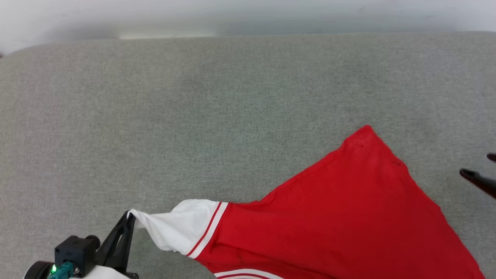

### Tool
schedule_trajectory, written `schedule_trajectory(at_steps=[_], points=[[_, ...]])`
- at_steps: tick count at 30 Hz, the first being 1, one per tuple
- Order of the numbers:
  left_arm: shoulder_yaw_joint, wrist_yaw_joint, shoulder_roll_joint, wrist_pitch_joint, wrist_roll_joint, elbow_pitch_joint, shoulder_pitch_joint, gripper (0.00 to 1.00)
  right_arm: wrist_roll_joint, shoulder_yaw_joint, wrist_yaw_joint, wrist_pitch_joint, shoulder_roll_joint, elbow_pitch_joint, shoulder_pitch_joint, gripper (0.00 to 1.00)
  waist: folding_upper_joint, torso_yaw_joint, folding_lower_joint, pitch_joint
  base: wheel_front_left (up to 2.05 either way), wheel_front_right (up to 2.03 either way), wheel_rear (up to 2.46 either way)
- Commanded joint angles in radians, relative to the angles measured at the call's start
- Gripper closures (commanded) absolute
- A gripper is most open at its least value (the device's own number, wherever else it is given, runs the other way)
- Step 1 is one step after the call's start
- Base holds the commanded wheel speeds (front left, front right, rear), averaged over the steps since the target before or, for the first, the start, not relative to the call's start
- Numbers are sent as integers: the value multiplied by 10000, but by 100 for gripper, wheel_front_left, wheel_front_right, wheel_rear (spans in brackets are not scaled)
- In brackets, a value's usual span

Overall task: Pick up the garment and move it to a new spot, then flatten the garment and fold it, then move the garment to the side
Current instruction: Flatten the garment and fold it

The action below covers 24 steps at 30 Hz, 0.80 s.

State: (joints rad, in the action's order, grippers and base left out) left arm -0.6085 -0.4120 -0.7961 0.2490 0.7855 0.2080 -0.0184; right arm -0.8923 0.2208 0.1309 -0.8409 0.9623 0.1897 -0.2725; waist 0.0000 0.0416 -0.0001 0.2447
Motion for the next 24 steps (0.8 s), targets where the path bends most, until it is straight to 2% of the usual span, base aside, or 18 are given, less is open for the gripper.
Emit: schedule_trajectory(at_steps=[1,5,9,12,16,24], points=[[7,56,53,-19,-52,26,154,100,30,130,-4,-189,-10,47,-281,0,0,133,1,195,0,0,0],[-92,123,161,-60,-215,20,524,100,186,997,-4,-1659,-365,-121,-2177,0,0,355,1,644,0,0,0],[-236,252,391,-122,-376,-85,944,100,531,2251,-6,-3034,-880,-840,-4053,0,0,646,1,1041,0,0,0],[-362,364,526,-158,-480,-179,1252,100,766,3107,-4,-3662,-1339,-1549,-5204,0,0,894,1,1319,0,0,0],[-469,457,724,-158,-625,-251,1590,100,968,3974,-6,-3918,-1762,-2535,-6315,0,0,1194,1,1684,0,0,0],[-618,646,1042,-155,-804,-421,2152,100,928,4982,-6,-2979,-2316,-4251,-6858,0,0,1650,1,2327,0,0,0]])
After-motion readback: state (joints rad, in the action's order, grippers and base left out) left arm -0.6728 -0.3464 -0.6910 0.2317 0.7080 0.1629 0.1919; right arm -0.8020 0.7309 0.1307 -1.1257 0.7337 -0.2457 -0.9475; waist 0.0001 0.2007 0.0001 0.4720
